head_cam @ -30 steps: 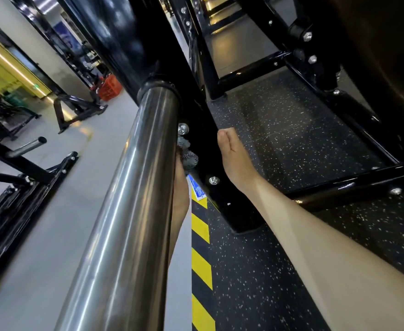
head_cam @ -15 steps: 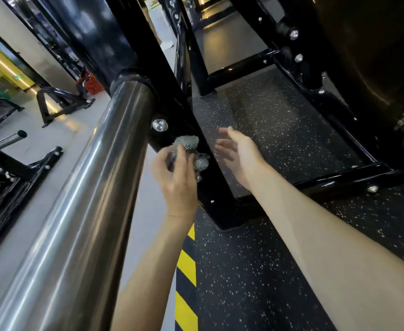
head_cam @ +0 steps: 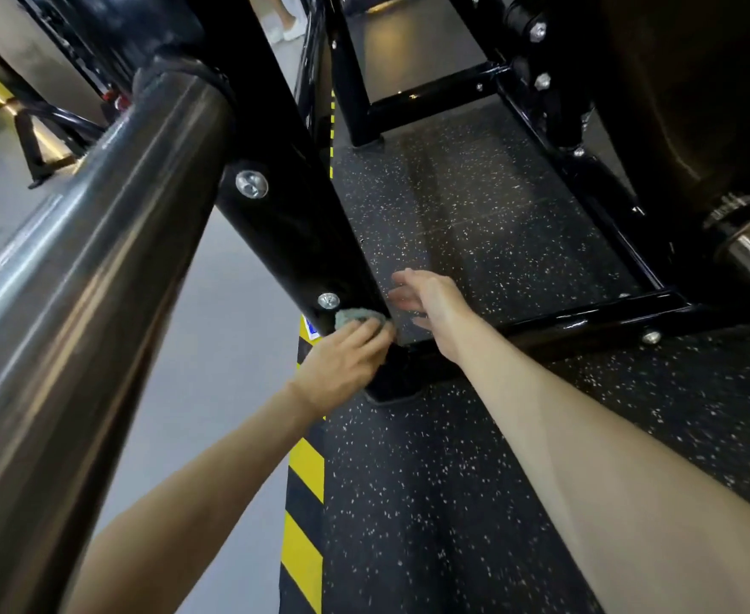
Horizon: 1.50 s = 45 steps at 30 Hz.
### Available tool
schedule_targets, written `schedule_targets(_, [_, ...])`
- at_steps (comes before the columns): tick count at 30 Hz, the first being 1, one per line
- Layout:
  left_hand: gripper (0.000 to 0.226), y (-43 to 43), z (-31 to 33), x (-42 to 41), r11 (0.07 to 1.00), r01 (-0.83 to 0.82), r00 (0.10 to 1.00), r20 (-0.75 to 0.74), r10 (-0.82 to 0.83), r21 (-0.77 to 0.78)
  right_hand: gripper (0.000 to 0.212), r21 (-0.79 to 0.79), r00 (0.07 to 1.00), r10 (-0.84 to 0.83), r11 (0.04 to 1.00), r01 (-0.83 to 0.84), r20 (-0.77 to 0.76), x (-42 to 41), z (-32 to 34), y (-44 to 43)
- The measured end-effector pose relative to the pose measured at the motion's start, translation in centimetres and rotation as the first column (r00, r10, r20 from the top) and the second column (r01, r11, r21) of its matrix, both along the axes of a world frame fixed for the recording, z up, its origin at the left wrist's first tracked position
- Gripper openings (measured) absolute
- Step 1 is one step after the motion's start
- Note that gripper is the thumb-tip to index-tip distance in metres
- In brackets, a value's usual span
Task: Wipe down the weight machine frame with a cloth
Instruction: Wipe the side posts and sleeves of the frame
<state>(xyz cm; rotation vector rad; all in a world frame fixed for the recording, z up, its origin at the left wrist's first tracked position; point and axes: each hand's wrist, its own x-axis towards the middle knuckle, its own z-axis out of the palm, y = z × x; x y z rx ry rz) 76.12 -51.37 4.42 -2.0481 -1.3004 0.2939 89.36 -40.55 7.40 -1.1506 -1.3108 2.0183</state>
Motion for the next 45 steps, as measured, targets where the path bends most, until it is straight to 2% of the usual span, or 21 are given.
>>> schedule_targets(1, [0.038, -0.3, -0.6, -0.5, 0.996, 0.03, 0.997, -0.075, -0.036, -0.081, 0.031, 0.006, 1.0, 0.021, 1.0, -0.021, 0.009, -0.1, -0.1, -0.4])
schedule_targets(3, [0.037, -0.2, -0.1, -0.9, 0.995, 0.067, 0.99, -0.122, -0.075, -0.068, 0.031, -0.008, 0.999, 0.038, 0.999, -0.038, 0.009, -0.2, -0.2, -0.8])
schedule_targets(6, [0.031, -0.1, 1.4, -0.3, 0.995, 0.046, 0.997, 0.051, -0.05, 0.089, 0.029, -0.029, 1.0, 0.02, 0.999, -0.02, -0.003, -0.4, -0.1, -0.8])
schedule_targets(8, [0.028, 0.0, 0.8, -0.7, 0.994, 0.035, 0.991, 0.122, -0.047, 0.103, 0.028, -0.002, 0.999, 0.033, 0.999, -0.033, 0.005, -0.6, -0.5, -0.6])
schedule_targets(11, [0.027, -0.3, -2.2, -2.5, 0.985, 0.156, 0.987, -0.012, -0.157, -0.067, 0.037, 0.056, 0.998, 0.048, 0.997, -0.051, 0.05, -0.5, -1.6, -0.5])
schedule_targets(13, [0.023, -1.1, -4.2, -2.8, 0.972, 0.096, 0.987, -0.107, -0.121, -0.215, 0.04, 0.058, 0.995, 0.025, 0.998, -0.031, 0.091, -0.3, -2.3, -0.4])
schedule_targets(15, [0.023, -1.6, -4.8, -2.2, 0.966, 0.005, 0.996, -0.089, -0.028, -0.257, 0.041, 0.059, 0.99, 0.022, 0.998, -0.03, 0.136, 0.0, -2.9, -0.1])
schedule_targets(16, [0.025, -1.5, -4.5, -1.9, 0.979, 0.011, 0.999, -0.032, -0.018, -0.205, 0.041, 0.058, 0.987, 0.032, 0.997, -0.042, 0.156, 0.1, -3.3, 0.1])
schedule_targets(19, [0.029, -0.5, -0.3, -0.9, 0.994, 0.072, 0.982, 0.168, -0.085, 0.087, 0.043, 0.049, 0.974, 0.068, 0.996, -0.08, 0.218, 0.5, -3.9, 0.7])
schedule_targets(21, [0.029, 0.1, 2.0, -0.9, 0.968, 0.095, 0.97, 0.198, -0.143, 0.231, 0.045, 0.029, 0.97, 0.086, 0.995, -0.095, 0.228, 0.6, -3.9, 0.8])
schedule_targets(22, [0.028, 0.3, 2.1, -1.1, 0.962, 0.104, 0.972, 0.177, -0.152, 0.254, 0.045, 0.022, 0.97, 0.09, 0.995, -0.097, 0.228, 0.5, -3.9, 0.9])
schedule_targets(25, [0.028, -0.6, -2.2, -2.4, 0.98, 0.149, 0.986, 0.049, -0.157, 0.13, 0.049, 0.048, 0.973, 0.091, 0.994, -0.103, 0.211, -0.2, -3.8, 0.3])
schedule_targets(27, [0.032, -1.4, -5.1, -3.2, 0.996, 0.089, 0.993, -0.072, -0.09, -0.018, 0.054, 0.095, 0.978, 0.105, 0.988, -0.124, 0.179, -0.8, -3.5, -0.1])
schedule_targets(29, [0.034, -1.5, -5.8, -3.9, 0.992, 0.085, 0.976, -0.193, -0.103, -0.097, 0.058, 0.154, 0.972, 0.152, 0.971, -0.18, 0.179, -1.2, -3.0, -0.6])
schedule_targets(31, [0.034, -1.7, -4.7, -4.3, 0.987, 0.152, 0.962, -0.222, -0.16, -0.054, 0.059, 0.201, 0.955, 0.202, 0.948, -0.246, 0.218, -1.5, -3.0, -1.2])
schedule_targets(34, [0.028, -1.9, -2.0, -4.8, 0.963, 0.136, 0.99, -0.002, -0.139, 0.231, 0.062, 0.203, 0.923, 0.247, 0.928, -0.313, 0.295, -1.5, -3.4, -1.3])
schedule_targets(36, [0.027, -1.8, -1.3, -5.2, 0.939, 0.082, 0.989, 0.089, -0.118, 0.333, 0.064, 0.188, 0.914, 0.267, 0.924, -0.333, 0.305, -1.6, -3.5, -1.1])
schedule_targets(37, [0.028, -1.8, -1.7, -5.3, 0.946, 0.1, 0.992, 0.045, -0.12, 0.308, 0.064, 0.191, 0.913, 0.268, 0.922, -0.335, 0.308, -1.7, -3.4, -1.1])
schedule_targets(39, [0.03, -1.9, -4.1, -5.6, 0.977, 0.14, 0.989, -0.079, -0.129, 0.159, 0.061, 0.207, 0.918, 0.244, 0.926, -0.317, 0.313, -2.0, -3.3, -1.2])
schedule_targets(41, [0.036, -2.1, -5.8, -5.5, 0.993, 0.096, 0.99, -0.114, -0.088, 0.066, 0.058, 0.221, 0.921, 0.222, 0.928, -0.3, 0.321, -2.0, -3.5, -1.4])
schedule_targets(45, [0.032, -2.6, -4.2, -5.4, 0.973, 0.061, 0.997, -0.052, -0.05, 0.221, 0.06, 0.2, 0.917, 0.263, 0.923, -0.329, 0.299, -1.7, -3.8, -1.0])
